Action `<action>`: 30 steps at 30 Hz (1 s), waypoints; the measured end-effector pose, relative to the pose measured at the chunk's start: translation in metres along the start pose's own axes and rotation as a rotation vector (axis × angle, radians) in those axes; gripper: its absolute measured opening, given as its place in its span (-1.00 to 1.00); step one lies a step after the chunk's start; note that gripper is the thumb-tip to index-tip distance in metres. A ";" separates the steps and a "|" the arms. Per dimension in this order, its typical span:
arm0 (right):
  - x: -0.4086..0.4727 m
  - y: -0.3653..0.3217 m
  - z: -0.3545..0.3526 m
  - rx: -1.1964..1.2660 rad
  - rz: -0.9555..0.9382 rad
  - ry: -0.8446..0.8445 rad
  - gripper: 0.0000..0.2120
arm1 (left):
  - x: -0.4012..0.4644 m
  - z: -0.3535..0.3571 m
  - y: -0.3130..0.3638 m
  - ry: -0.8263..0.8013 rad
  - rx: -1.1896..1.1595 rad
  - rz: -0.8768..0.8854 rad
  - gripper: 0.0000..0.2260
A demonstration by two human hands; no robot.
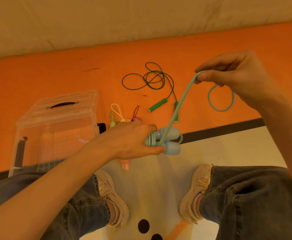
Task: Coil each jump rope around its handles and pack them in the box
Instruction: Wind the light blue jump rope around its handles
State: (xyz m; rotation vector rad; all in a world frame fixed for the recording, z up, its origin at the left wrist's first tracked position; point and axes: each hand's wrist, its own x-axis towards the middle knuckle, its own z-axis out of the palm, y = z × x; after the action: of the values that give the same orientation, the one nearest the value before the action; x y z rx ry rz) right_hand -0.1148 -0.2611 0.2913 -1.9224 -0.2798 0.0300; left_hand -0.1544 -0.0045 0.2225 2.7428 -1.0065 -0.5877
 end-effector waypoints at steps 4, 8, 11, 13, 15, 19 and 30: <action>0.004 0.000 0.011 -0.014 0.029 -0.002 -0.89 | -0.001 0.002 0.010 -0.004 0.042 0.104 -0.65; 0.008 0.003 0.020 -0.047 0.082 0.013 -0.88 | -0.006 -0.001 0.021 0.012 0.050 0.177 -0.72; 0.010 0.007 0.026 -0.060 0.136 -0.001 -0.83 | -0.009 -0.002 0.028 0.041 0.003 0.227 -0.74; 0.011 0.010 0.027 -0.064 0.169 -0.008 -0.84 | -0.009 -0.003 0.029 0.084 -0.035 0.231 -0.67; 0.012 0.012 0.026 -0.086 0.186 -0.001 -0.87 | -0.009 -0.004 0.028 0.133 -0.029 0.178 -0.50; 0.012 0.012 0.025 -0.140 0.208 0.037 -0.83 | -0.009 -0.005 0.025 0.243 -0.071 0.125 -0.32; 0.013 0.017 0.020 -0.167 0.319 0.076 -0.94 | -0.009 -0.011 0.024 0.348 -0.251 0.216 -0.33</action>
State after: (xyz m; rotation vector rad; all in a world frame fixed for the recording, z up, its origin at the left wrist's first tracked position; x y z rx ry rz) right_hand -0.1020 -0.2453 0.2694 -2.1125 0.0796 0.1485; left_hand -0.1703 -0.0165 0.2416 2.3666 -1.0416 -0.1774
